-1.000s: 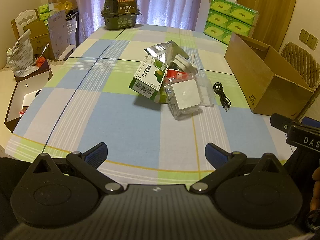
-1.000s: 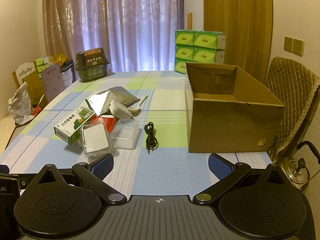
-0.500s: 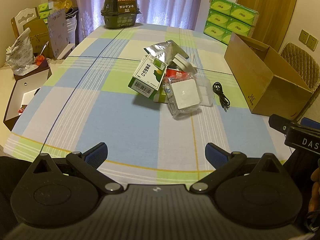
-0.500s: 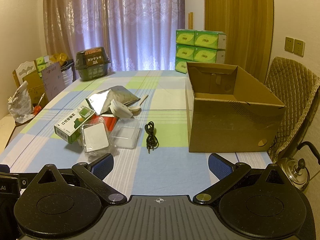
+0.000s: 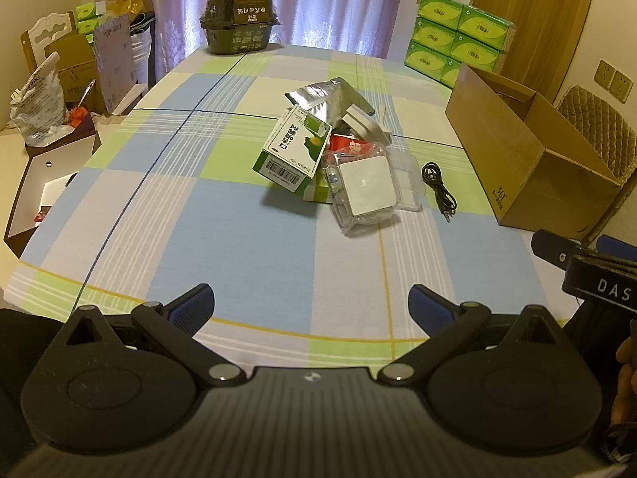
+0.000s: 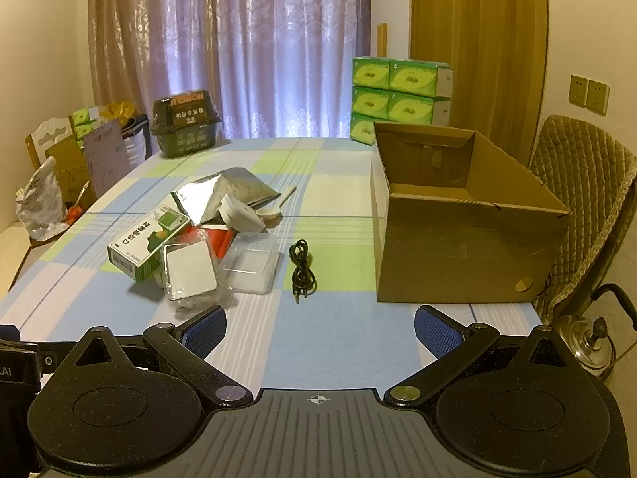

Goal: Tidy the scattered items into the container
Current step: 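Move both grippers toward the scattered items on the table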

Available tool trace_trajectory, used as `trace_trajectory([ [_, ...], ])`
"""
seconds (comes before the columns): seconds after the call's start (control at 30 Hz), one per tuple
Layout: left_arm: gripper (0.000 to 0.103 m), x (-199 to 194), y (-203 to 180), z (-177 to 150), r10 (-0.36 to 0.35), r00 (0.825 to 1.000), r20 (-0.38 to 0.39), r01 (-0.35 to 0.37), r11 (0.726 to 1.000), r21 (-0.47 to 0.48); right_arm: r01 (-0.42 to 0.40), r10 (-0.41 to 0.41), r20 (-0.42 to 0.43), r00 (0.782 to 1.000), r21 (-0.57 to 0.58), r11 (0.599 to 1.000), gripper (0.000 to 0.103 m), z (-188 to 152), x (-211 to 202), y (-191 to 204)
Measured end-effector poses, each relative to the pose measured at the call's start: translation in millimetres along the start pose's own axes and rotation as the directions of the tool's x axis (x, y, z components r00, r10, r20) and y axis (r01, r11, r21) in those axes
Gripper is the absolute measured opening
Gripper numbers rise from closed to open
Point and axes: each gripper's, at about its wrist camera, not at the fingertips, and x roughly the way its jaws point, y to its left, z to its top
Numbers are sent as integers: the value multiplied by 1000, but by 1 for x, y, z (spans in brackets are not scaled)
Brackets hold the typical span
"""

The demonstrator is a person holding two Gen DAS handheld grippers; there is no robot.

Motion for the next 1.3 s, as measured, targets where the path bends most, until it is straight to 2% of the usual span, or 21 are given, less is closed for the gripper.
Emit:
trace_trajectory([
  [0.33, 102, 2, 0, 1, -5, 1000, 2, 5, 1000, -16, 2, -2, -9, 1000, -10, 1000, 103, 1, 0, 2],
  [0.53, 102, 8, 0, 7, -9, 1000, 18, 9, 1000, 23, -37, 37, -23, 999, 7, 999, 103, 12, 5, 2],
  [0.77, 102, 28, 5, 21, 11, 999, 40, -13, 998, 60, -117, 116, -76, 990, -15, 993, 103, 27, 35, 7],
  [1.07, 102, 59, -4, 31, -27, 995, 96, 15, 993, 119, -168, 156, -118, 981, -95, 981, 103, 43, 90, 9],
  [1.2, 101, 80, -18, 30, -34, 993, 111, 22, 994, 108, -191, 174, -132, 976, -125, 974, 103, 48, 114, 9],
  [1.27, 97, 89, -25, 29, -28, 991, 130, 14, 994, 109, -208, 187, -154, 970, -133, 969, 82, 50, 127, 9],
  [1.3, 93, 93, -28, 29, -24, 990, 136, 9, 994, 112, -210, 188, -163, 969, -132, 969, 81, 50, 133, 9],
])
